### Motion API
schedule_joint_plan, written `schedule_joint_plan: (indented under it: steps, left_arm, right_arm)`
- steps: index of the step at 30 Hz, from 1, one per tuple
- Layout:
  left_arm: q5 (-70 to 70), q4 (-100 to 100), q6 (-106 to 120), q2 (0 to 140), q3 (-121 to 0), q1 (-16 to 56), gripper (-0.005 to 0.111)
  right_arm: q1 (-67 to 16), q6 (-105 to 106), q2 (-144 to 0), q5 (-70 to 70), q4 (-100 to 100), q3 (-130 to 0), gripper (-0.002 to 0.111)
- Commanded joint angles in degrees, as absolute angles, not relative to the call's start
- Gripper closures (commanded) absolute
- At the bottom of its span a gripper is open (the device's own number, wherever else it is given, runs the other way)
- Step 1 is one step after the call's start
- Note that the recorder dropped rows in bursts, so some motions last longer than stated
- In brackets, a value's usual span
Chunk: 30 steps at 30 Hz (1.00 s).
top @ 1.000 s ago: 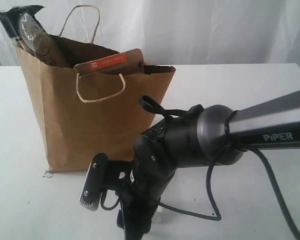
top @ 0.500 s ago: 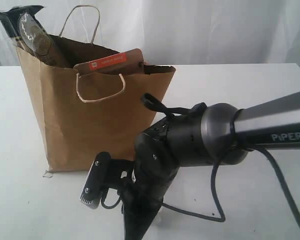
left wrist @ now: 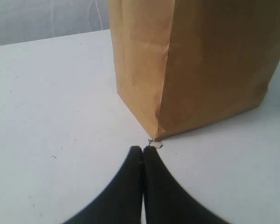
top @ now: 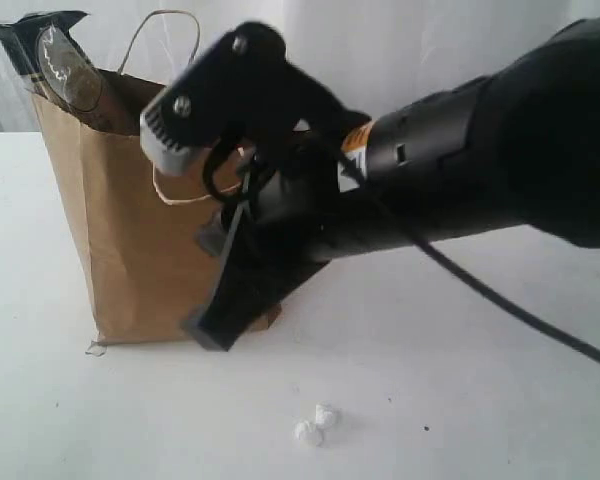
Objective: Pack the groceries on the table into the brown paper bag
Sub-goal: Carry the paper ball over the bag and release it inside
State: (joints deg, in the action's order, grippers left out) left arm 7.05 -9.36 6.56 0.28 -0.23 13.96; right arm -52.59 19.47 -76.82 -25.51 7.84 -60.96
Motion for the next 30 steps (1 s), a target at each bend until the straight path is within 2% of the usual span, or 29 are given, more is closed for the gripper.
schedule_joint_plan:
  steps: [1, 14, 30]
  left_arm:
    - [7.2, -9.7, 6.2, 0.0, 0.0, 13.7, 0.107]
    - [7.2, -9.7, 6.2, 0.0, 0.0, 13.7, 0.107]
    - [7.2, -9.7, 6.2, 0.0, 0.0, 13.7, 0.107]
  right_arm:
    - [-52.6, 18.8, -74.0, -19.3, 8.0, -61.7, 0.108]
    - [-52.3, 19.2, -77.3, -9.1, 7.2, -71.9, 0.108]
    - [-49.5, 18.9, -100.2, -10.5, 5.6, -91.1, 0.108]
